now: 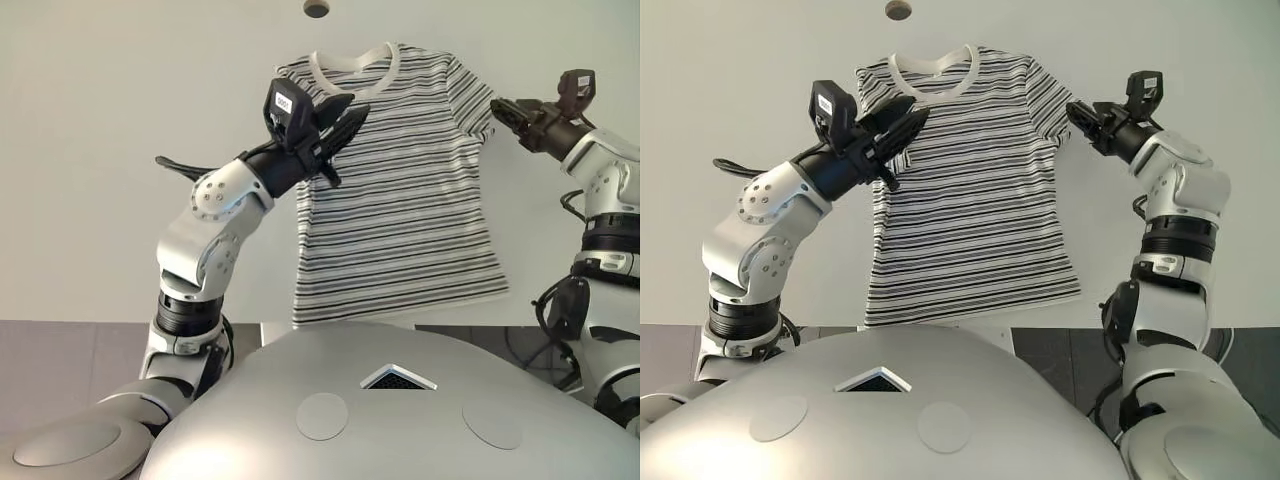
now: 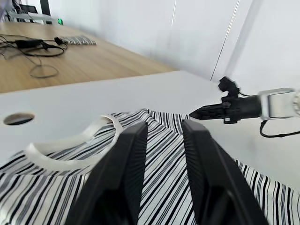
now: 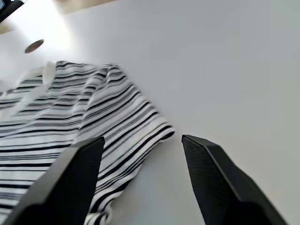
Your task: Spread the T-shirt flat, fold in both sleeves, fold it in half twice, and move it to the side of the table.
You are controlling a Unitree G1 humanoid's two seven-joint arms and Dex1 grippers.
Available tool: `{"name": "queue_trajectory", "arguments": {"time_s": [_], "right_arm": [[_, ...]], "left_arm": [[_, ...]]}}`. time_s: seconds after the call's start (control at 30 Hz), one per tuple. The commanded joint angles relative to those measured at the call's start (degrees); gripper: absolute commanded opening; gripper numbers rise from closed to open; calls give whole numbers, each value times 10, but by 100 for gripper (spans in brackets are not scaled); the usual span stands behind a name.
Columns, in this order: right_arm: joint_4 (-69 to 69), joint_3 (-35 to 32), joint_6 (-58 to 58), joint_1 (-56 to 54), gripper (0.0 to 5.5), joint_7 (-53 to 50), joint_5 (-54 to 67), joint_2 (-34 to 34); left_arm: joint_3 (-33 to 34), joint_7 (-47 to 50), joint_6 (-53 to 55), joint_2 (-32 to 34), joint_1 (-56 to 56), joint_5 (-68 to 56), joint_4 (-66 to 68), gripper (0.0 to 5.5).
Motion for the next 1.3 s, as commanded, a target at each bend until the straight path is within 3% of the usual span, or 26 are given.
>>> {"name": "queue_trajectory", "arguments": {"time_s": [0.03, 0.3, 0.63, 1.2, 1.3], "right_arm": [[119, 12, -41, -58, 313, 10, -35, -17], [246, 19, -119, -109, 313, 17, -68, -9], [259, 31, -132, -125, 313, 31, -75, 14], [242, 28, -136, -119, 6, 33, -85, 21], [240, 28, -136, -118, 2, 34, -86, 21]], "left_arm": [[0, -3, -21, 4, 9, 8, -8, 136], [-1, -1, -33, -1, 10, 8, -4, 136], [1, 3, -29, -8, 10, 7, 1, 136], [-2, 7, -28, -16, 7, 9, 15, 138], [-2, 7, -28, -17, 7, 9, 16, 138]]}}
